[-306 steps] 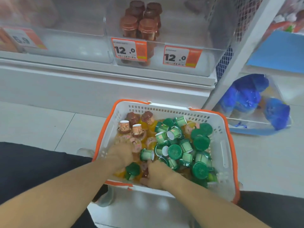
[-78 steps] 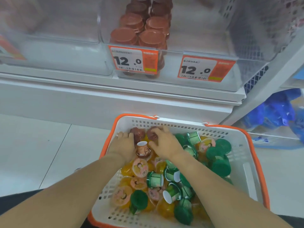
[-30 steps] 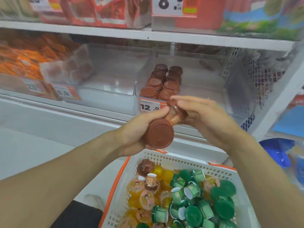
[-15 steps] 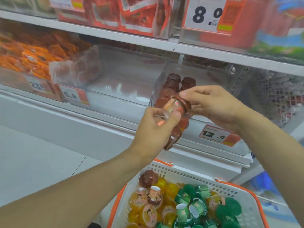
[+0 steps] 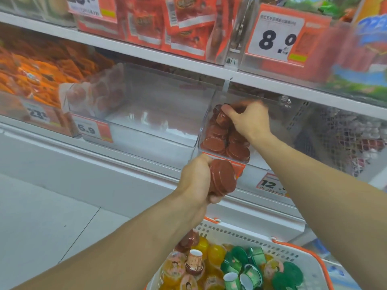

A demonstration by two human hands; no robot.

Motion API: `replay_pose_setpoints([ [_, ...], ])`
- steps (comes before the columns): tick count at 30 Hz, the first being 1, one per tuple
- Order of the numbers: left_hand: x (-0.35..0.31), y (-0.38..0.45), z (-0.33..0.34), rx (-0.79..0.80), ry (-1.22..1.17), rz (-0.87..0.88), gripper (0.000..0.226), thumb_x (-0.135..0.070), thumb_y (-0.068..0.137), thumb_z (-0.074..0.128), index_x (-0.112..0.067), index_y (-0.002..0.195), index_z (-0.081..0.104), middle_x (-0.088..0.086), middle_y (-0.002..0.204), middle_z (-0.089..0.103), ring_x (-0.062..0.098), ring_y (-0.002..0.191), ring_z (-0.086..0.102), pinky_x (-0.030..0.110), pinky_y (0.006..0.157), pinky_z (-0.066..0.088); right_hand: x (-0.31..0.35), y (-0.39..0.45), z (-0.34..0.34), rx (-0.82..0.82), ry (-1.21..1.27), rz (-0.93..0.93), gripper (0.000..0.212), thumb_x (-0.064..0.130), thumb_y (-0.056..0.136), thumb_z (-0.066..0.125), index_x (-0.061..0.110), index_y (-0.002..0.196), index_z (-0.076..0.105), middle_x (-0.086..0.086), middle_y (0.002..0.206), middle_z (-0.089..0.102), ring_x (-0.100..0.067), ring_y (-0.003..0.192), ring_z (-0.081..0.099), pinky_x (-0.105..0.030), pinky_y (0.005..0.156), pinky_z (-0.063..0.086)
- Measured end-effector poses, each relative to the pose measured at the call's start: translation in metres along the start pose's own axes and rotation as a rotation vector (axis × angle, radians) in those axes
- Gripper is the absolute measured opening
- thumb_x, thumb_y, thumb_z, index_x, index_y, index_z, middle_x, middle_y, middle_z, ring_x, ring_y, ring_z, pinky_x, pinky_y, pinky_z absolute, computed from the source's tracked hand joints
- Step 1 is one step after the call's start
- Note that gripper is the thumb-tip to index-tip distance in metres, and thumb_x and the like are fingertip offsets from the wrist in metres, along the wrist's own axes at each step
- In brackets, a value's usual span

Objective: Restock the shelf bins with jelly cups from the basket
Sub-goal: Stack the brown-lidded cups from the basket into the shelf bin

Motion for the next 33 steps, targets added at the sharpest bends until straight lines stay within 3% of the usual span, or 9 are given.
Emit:
replay_pose_setpoints([
  [2, 0.000, 0.000, 0.000, -0.011, -0.017, -0.013, 0.037, -0.016, 0.097, 0.041, -0.011, 0.066, 0.059, 0.005, 0.049, 0.060, 0.016, 0.038, 0.048, 0.022, 0.042, 0.022, 0.000, 0.007, 0.004, 0.005, -0.031, -0.010, 0.028, 0.042, 0.090, 0.069, 0.016, 0.098, 0.077, 0.001, 0.088, 0.073, -0.008, 0.070, 0.060, -0.015, 0.061, 0.039],
  [7, -0.003, 0.005, -0.002, -0.073, -0.101, 0.007, 0.030, -0.011, 0.097, 0.038, -0.009, 0.075, 0.058, 0.009, 0.051, 0.058, 0.019, 0.039, 0.048, 0.020, 0.040, 0.023, 0.004, 0.017, 0.012, 0.037, -0.032, -0.011, 0.030, 0.042, 0.091, 0.067, 0.015, 0.100, 0.076, -0.001, 0.095, 0.075, -0.013, 0.079, 0.061, -0.020, 0.069, 0.041],
  [10, -0.005, 0.007, -0.002, -0.095, -0.142, 0.021, 0.027, -0.012, 0.098, 0.037, -0.010, 0.082, 0.059, 0.010, 0.053, 0.059, 0.019, 0.037, 0.049, 0.019, 0.039, 0.025, 0.002, 0.019, 0.016, 0.044, -0.031, -0.009, 0.027, 0.039, 0.095, 0.062, 0.017, 0.099, 0.077, 0.003, 0.085, 0.070, -0.010, 0.071, 0.056, -0.010, 0.055, 0.036],
  [15, -0.004, 0.012, 0.000, -0.141, -0.178, 0.049, 0.030, -0.013, 0.098, 0.035, -0.008, 0.080, 0.059, 0.012, 0.053, 0.058, 0.020, 0.035, 0.050, 0.021, 0.039, 0.025, 0.000, 0.020, 0.016, 0.085, -0.076, -0.034, 0.022, 0.031, 0.097, 0.058, 0.020, 0.096, 0.076, 0.005, 0.082, 0.065, 0.001, 0.060, 0.050, 0.001, 0.049, 0.030],
  [21, -0.005, 0.012, 0.004, -0.119, -0.271, 0.043, 0.029, -0.018, 0.098, 0.035, -0.006, 0.086, 0.058, 0.015, 0.065, 0.057, 0.021, 0.042, 0.048, 0.021, 0.037, 0.024, 0.009, 0.005, 0.003, 0.056, -0.041, -0.129, 0.022, 0.030, 0.097, 0.058, 0.016, 0.100, 0.074, 0.001, 0.093, 0.069, -0.016, 0.083, 0.060, -0.021, 0.067, 0.041],
  [24, -0.006, 0.011, 0.003, -0.118, -0.323, 0.051, 0.034, -0.019, 0.098, 0.033, -0.006, 0.078, 0.057, 0.014, 0.062, 0.056, 0.022, 0.046, 0.046, 0.023, 0.037, 0.025, 0.012, -0.023, -0.014, -0.014, 0.127, -0.187, 0.018, 0.031, 0.096, 0.061, 0.021, 0.085, 0.072, 0.005, 0.081, 0.070, -0.015, 0.074, 0.061, -0.026, 0.065, 0.044],
  [28, -0.008, 0.012, 0.001, -0.154, -0.359, 0.066, 0.039, -0.021, 0.100, 0.031, -0.007, 0.073, 0.055, 0.011, 0.057, 0.055, 0.020, 0.044, 0.044, 0.024, 0.038, 0.027, 0.017, -0.072, -0.028, 0.357, 0.376, -0.200, 0.028, 0.033, 0.100, 0.056, 0.020, 0.081, 0.072, 0.000, 0.068, 0.068, -0.012, 0.061, 0.059, -0.022, 0.062, 0.045],
  [31, -0.009, 0.011, 0.004, -0.158, -0.355, 0.095, 0.039, -0.017, 0.099, 0.030, -0.006, 0.074, 0.057, 0.009, 0.055, 0.056, 0.017, 0.040, 0.045, 0.024, 0.039, 0.029, 0.017, -0.101, -0.036, 0.634, 0.427, -0.198, 0.028, 0.036, 0.095, 0.053, 0.018, 0.106, 0.071, -0.002, 0.088, 0.069, -0.002, 0.073, 0.059, -0.019, 0.066, 0.045],
  [33, -0.010, 0.010, 0.008, -0.137, -0.359, 0.105, 0.039, -0.015, 0.098, 0.030, -0.003, 0.079, 0.062, 0.011, 0.061, 0.060, 0.018, 0.044, 0.050, 0.025, 0.041, 0.032, 0.015, -0.110, -0.036, 0.709, 0.431, -0.208, 0.034, 0.032, 0.089, 0.063, 0.017, 0.119, 0.065, -0.003, 0.099, 0.067, -0.007, 0.084, 0.061, -0.027, 0.071, 0.050],
])
Point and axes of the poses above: each hand's wrist, its own y-axis towards the middle knuckle, its own z-axis out of the palm, x = y × z, the point moved 4 cm from there along y, towards the middle knuckle
